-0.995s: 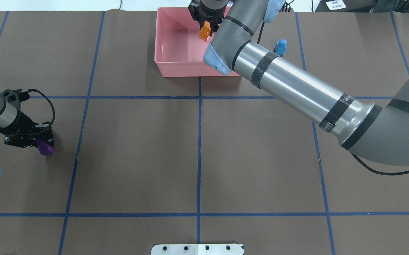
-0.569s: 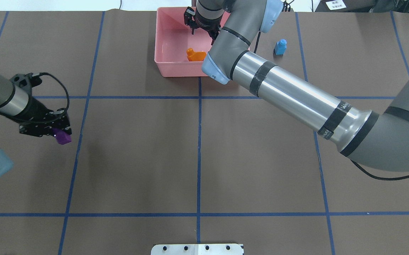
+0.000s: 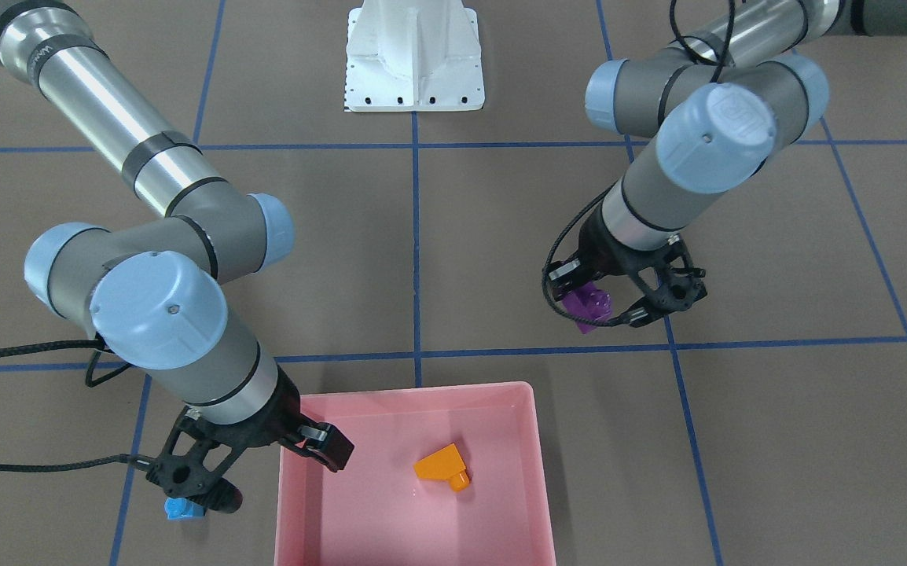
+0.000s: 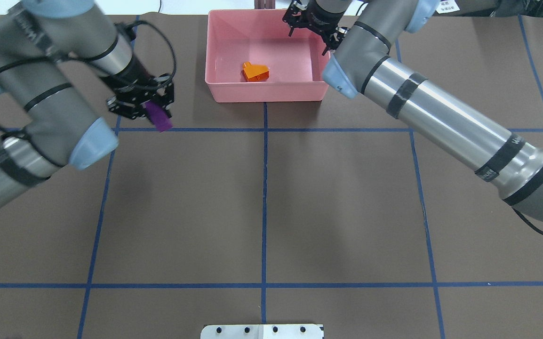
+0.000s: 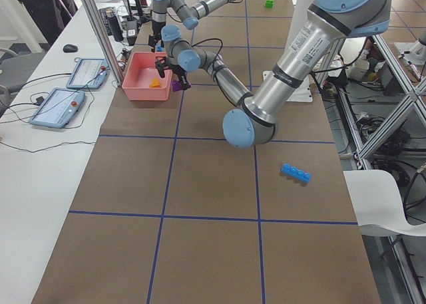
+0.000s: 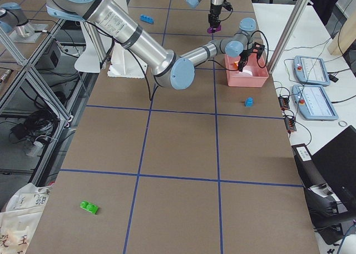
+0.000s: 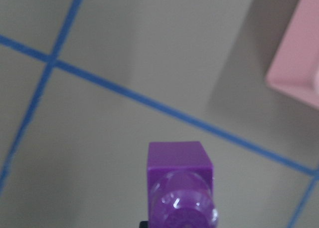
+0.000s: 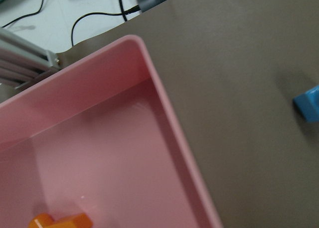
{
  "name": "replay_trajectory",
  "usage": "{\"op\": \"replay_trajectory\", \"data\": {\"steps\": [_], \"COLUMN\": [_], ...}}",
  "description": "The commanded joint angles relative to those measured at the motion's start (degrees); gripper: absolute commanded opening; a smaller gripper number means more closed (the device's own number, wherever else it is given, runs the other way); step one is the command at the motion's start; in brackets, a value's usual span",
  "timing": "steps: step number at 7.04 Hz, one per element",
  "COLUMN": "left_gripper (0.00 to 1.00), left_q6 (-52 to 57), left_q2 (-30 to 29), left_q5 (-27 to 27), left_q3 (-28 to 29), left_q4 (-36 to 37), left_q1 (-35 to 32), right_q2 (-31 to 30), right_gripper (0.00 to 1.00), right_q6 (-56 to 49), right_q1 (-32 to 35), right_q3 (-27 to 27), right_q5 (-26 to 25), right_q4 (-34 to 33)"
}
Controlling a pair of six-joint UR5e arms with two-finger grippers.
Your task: Put all blocks into box
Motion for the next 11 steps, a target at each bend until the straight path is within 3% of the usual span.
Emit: {"op": "replay_trajectory", "data": {"steps": [1, 3, 4, 5, 6, 7, 10, 11], "left_gripper": [0.00, 0.00, 0.15, 0.60, 0.84, 0.97, 0.99, 0.99], "left_q6": [-3.79, -7.41, -7.42, -7.42, -7.42, -7.42, -6.62, -6.71], "left_q2": [-10.80, -17.64, -17.94, -18.20, -18.64, -19.08, -17.51, -17.33], "left_q5": [4.97, 12.71, 12.91, 15.52, 16.59, 16.51, 11.97, 11.68], "left_q3": [18.35, 33.28, 35.62, 36.42, 36.52, 36.43, 29.42, 28.53], "left_q4": [-12.95, -23.81, -26.89, -27.71, -27.80, -27.80, -25.97, -25.43], "left_q1": [-0.15, 0.03, 0.03, 0.47, 0.64, 0.47, 0.47, 0.47], "right_q2": [-2.41, -2.50, -2.50, -3.02, -3.20, -3.20, -2.85, -3.02], "right_gripper": [1.00, 1.00, 1.00, 1.00, 1.00, 1.00, 1.00, 1.00], "right_q6": [-5.61, -7.89, -8.42, -9.64, -9.66, -9.57, -9.04, -8.95], "right_q1": [1.18, 1.18, 1.09, 1.18, 0.83, 0.74, -0.92, -1.01], "right_q3": [-2.94, -6.29, -7.17, -7.27, -9.62, -12.86, -13.86, -16.38], "right_q5": [-6.62, -10.09, -11.06, -11.16, -11.86, -12.30, -13.44, -13.44], "right_q4": [0.37, 0.63, 0.63, 0.72, 3.77, 8.06, 9.76, 13.43]}}
